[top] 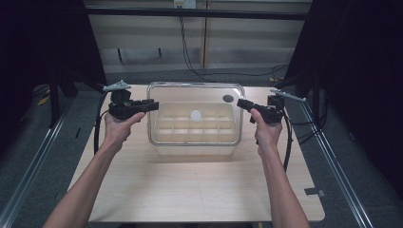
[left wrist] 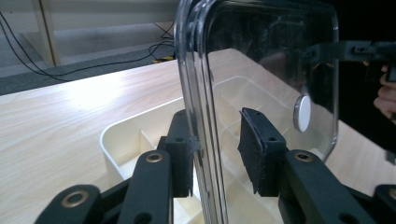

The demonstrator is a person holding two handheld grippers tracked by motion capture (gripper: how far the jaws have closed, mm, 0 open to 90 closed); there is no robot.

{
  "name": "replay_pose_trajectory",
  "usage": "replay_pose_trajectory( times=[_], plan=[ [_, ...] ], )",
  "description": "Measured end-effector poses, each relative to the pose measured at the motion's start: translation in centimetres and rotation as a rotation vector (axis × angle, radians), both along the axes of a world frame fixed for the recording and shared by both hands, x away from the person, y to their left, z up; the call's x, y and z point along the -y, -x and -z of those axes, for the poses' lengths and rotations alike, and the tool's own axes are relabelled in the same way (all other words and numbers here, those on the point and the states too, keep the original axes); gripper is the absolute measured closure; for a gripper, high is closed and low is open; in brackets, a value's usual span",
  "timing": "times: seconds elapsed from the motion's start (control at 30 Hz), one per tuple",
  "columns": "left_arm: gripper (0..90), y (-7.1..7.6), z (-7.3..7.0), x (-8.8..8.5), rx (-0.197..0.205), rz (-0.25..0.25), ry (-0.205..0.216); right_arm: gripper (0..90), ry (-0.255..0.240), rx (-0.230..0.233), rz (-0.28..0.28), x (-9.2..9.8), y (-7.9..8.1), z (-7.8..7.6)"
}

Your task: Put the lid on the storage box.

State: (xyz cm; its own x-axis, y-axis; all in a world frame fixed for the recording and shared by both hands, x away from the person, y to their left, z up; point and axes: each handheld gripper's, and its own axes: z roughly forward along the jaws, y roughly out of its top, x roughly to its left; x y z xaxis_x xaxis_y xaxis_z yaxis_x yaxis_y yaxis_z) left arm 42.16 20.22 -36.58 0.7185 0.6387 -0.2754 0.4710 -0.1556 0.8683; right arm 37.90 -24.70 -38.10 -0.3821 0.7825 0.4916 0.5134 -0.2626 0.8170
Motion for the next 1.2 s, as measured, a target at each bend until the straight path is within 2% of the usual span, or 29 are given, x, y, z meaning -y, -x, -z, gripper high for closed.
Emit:
replay_pose_trajectory(
  times=[0.13, 0.3, 0.47, 0.57, 0.6, 0.83, 1.03, 1.2],
  plan=[
    [64.8, -0.5, 0.5, -0.2, -0.014, 0.001, 0.005, 72.0, 0.008, -0.006, -0.007, -0.1, -0.4, 0.3],
    [63.6, -1.3, 1.2, -0.3, -0.034, -0.024, 0.031, 71.4, 0.021, -0.043, -0.005, -0.4, -1.4, 0.5],
    [62.5, -2.1, 2.1, -0.3, -0.062, -0.038, 0.048, 71.3, 0.019, -0.061, -0.009, -0.4, -2.2, 1.1],
    [60.4, -2.4, 2.5, -0.3, -0.069, -0.037, 0.035, 70.5, 0.033, -0.066, -0.018, -0.5, -2.6, 1.2],
    [60.5, -2.5, 2.6, -0.4, -0.073, -0.039, 0.033, 69.5, 0.059, -0.07, -0.018, -0.6, -2.8, 1.3],
    [59.1, -3.0, 3.2, -0.3, -0.088, -0.045, 0.013, 68.8, 0.053, -0.094, -0.015, -0.6, -3.5, 1.9],
    [57.3, -3.7, 4.1, -0.2, -0.124, -0.044, 0.027, 67.2, 0.063, -0.108, -0.011, -0.8, -4.0, 2.4],
    [54.4, -4.2, 4.5, 0.2, -0.135, -0.041, 0.004, 66.2, 0.066, -0.127, -0.007, -0.7, -4.5, 3.0]
  ],
)
